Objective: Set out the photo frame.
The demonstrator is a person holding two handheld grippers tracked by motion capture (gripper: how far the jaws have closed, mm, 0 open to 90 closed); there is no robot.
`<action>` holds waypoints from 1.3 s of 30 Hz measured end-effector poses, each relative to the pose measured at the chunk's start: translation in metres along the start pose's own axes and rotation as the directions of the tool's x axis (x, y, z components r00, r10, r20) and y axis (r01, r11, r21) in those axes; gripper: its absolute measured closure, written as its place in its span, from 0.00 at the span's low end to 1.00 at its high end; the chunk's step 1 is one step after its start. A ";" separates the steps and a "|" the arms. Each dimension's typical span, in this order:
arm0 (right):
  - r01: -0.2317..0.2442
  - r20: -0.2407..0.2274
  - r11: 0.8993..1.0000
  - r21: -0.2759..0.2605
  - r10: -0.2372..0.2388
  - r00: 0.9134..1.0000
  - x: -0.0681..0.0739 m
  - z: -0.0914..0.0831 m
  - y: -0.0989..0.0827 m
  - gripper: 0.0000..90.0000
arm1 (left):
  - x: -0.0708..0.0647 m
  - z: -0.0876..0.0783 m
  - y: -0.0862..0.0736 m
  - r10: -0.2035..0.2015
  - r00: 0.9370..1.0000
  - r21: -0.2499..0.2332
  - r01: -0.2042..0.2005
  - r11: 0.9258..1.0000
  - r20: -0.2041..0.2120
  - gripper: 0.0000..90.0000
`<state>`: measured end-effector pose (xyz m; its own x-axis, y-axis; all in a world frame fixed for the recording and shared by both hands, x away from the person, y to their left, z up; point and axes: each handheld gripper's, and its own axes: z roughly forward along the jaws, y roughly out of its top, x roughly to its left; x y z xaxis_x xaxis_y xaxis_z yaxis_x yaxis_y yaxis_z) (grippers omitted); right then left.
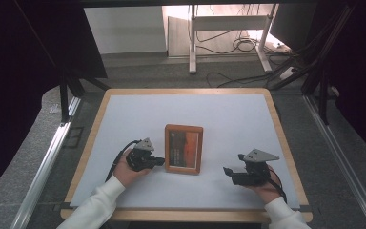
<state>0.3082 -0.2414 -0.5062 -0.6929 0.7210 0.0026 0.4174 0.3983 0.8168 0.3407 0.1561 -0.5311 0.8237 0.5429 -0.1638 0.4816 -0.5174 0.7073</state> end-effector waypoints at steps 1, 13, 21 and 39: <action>-0.001 0.000 1.000 0.000 0.001 1.000 0.000 0.000 0.000 0.23 | 0.000 0.000 0.000 0.002 1.000 0.001 -0.002 1.000 0.002 1.00; 0.000 -0.004 1.000 0.003 0.000 1.000 0.000 0.000 0.000 0.23 | -0.001 0.001 0.000 0.003 1.000 0.009 -0.003 1.000 0.006 1.00; -0.003 -0.005 1.000 -0.003 0.003 1.000 -0.001 0.000 0.000 0.23 | -0.001 0.001 0.000 -0.002 1.000 0.008 0.002 1.000 0.009 1.00; 0.003 -0.003 1.000 -0.017 -0.004 1.000 -0.008 0.005 0.002 0.23 | 0.015 -0.029 -0.016 -0.130 0.979 -0.090 0.117 0.989 -0.155 0.72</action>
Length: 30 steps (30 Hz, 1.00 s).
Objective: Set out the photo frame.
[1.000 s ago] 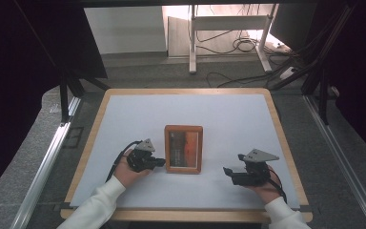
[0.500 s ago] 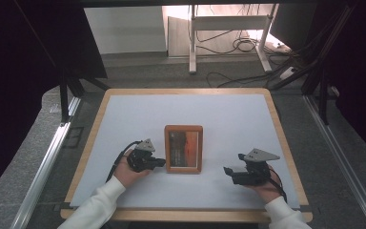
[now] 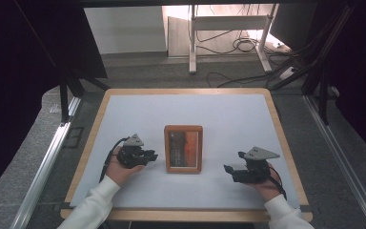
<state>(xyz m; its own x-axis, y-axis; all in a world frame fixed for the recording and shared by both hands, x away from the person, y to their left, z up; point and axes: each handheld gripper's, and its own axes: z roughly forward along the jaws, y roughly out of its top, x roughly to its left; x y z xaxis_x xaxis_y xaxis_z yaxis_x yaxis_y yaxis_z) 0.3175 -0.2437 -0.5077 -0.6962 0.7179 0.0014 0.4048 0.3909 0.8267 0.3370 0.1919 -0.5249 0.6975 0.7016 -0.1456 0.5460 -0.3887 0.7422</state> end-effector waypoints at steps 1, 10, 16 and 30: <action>-0.003 0.004 1.000 0.002 0.003 1.000 0.000 0.000 0.001 0.23 | 0.001 -0.003 -0.002 -0.018 1.000 -0.010 0.018 1.000 -0.011 0.68; -0.015 0.060 1.000 -0.010 0.015 0.998 -0.012 -0.011 -0.006 0.23 | 0.016 -0.025 -0.026 -0.113 0.991 -0.040 0.111 0.993 -0.065 0.50; -0.072 0.067 0.996 -0.043 0.075 0.995 -0.023 -0.004 -0.004 0.23 | 0.019 -0.032 -0.037 -0.149 0.985 -0.060 0.144 0.988 -0.085 0.46; -0.018 0.060 0.999 -0.034 0.020 0.998 -0.017 0.002 0.001 0.19 | 0.015 -0.035 -0.038 -0.105 0.993 -0.090 0.101 0.991 -0.045 0.35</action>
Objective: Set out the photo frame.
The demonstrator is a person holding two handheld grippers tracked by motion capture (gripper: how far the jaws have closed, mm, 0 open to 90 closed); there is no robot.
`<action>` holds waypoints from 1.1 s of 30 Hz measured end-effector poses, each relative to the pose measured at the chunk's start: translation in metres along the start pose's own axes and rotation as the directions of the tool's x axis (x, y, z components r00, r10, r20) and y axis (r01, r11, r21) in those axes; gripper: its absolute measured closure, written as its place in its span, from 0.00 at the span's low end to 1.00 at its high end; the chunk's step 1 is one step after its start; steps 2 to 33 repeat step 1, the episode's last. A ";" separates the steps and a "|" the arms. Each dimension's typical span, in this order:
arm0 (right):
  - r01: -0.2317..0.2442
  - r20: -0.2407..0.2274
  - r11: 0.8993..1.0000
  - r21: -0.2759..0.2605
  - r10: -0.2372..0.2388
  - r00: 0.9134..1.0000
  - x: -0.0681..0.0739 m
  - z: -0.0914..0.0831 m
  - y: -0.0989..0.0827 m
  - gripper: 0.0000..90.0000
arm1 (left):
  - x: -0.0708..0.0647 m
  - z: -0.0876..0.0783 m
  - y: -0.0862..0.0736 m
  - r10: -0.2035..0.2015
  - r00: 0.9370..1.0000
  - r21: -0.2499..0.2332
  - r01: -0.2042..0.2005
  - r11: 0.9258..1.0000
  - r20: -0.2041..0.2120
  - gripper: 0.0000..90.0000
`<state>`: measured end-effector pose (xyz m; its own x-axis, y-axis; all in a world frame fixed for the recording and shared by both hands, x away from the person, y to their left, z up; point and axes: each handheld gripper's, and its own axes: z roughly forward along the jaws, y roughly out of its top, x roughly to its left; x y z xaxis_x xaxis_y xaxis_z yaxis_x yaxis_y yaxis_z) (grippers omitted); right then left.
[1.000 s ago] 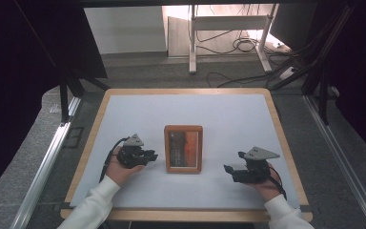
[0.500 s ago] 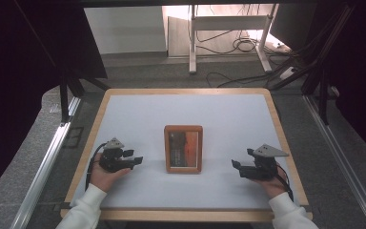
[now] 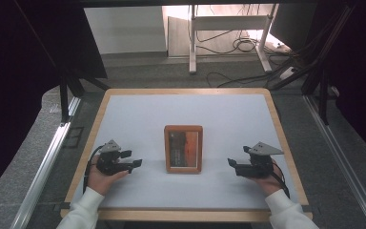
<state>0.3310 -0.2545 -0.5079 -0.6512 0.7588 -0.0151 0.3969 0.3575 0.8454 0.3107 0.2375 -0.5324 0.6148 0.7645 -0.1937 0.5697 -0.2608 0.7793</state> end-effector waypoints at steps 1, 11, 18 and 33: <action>-0.001 0.000 1.000 0.009 0.001 1.000 0.000 0.001 0.000 0.17 | 0.000 0.000 0.000 0.000 1.000 0.000 0.000 1.000 0.000 0.34; -0.001 0.000 1.000 0.009 0.001 1.000 0.000 0.001 0.000 0.17 | 0.000 0.000 0.000 0.000 1.000 0.000 0.000 1.000 0.000 0.34; -0.001 0.000 1.000 0.009 0.001 1.000 0.000 0.001 0.000 0.17 | 0.000 0.000 0.000 0.000 1.000 0.000 0.000 1.000 0.000 0.34; -0.001 0.000 1.000 0.009 0.001 1.000 0.000 0.001 0.000 0.17 | 0.000 0.000 0.000 0.000 1.000 0.000 0.000 1.000 0.000 0.34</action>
